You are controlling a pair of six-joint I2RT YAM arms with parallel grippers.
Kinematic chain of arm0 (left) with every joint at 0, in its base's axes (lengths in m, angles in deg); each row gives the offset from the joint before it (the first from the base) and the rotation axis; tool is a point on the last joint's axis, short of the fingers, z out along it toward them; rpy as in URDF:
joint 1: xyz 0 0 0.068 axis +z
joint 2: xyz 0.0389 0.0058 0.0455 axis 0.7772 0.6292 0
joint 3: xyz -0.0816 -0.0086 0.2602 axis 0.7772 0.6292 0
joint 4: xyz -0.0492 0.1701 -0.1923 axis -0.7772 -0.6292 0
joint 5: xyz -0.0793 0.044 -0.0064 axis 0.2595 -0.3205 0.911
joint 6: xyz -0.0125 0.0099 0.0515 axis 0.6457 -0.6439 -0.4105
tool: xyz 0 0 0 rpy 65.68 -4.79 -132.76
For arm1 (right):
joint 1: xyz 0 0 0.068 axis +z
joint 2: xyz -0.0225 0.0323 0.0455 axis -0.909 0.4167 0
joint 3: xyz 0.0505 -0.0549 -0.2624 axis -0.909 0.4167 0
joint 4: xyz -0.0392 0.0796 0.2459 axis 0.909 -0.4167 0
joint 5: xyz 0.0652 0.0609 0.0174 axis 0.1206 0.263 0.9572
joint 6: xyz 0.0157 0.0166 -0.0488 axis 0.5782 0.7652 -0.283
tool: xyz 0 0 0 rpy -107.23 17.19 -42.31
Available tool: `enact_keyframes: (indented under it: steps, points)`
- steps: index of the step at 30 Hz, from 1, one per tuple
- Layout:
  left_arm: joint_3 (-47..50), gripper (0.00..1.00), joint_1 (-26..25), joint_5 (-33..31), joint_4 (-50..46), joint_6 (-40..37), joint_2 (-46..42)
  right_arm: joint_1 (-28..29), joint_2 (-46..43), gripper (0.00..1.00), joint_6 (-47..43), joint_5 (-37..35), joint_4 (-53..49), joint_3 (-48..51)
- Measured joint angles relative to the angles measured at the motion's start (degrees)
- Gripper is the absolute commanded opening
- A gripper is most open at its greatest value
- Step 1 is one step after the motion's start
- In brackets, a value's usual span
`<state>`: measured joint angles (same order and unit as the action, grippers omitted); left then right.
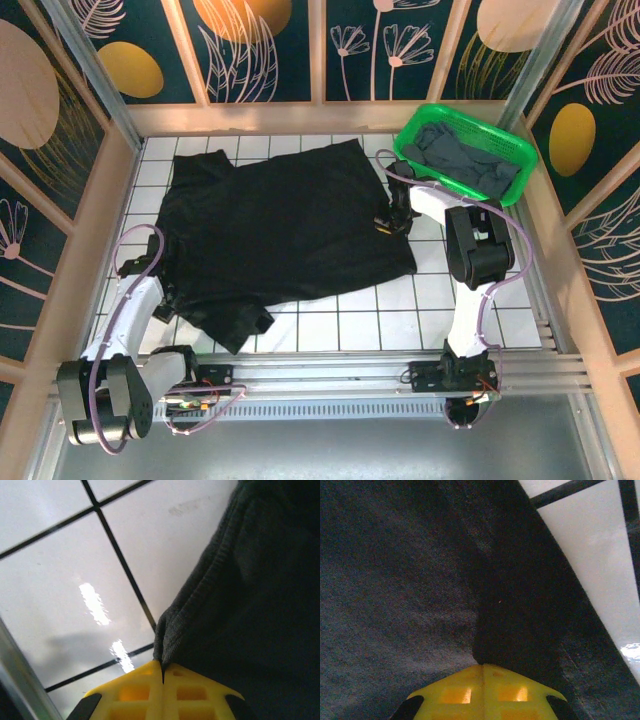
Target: Fold and stack the t-shirts
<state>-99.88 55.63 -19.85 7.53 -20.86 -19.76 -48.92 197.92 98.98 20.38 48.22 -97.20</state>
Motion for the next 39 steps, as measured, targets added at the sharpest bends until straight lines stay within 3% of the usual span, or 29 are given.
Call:
enact_keyframes:
  steps: [6, 18, 26, 35, 39]
  points:
    - [-0.04, 0.0, 0.0, -1.81, 0.46, 0.04, 1.36, 0.72, -0.04, 0.01, -0.63, -1.6, -0.52, -0.33]
    - [1.09, 0.0, 0.0, -1.51, 2.93, 0.15, 3.56, 6.58, -0.35, 0.23, -2.05, -5.18, -1.51, -5.55]
    - [-0.35, 0.0, 0.0, -6.16, 3.06, 0.31, 4.46, 6.91, 3.63, 0.29, -2.1, -5.4, -2.19, -8.94]
    - [-0.37, 0.0, 0.0, -5.38, 7.45, 6.84, 11.76, 4.98, 7.74, 0.26, -2.12, -5.38, -4.81, -12.39]
    - [-1.22, 0.0, 0.0, 0.11, 12.55, 5.14, 15.98, 0.76, 7.8, 0.24, -2.12, -5.16, -5.31, -12.55]
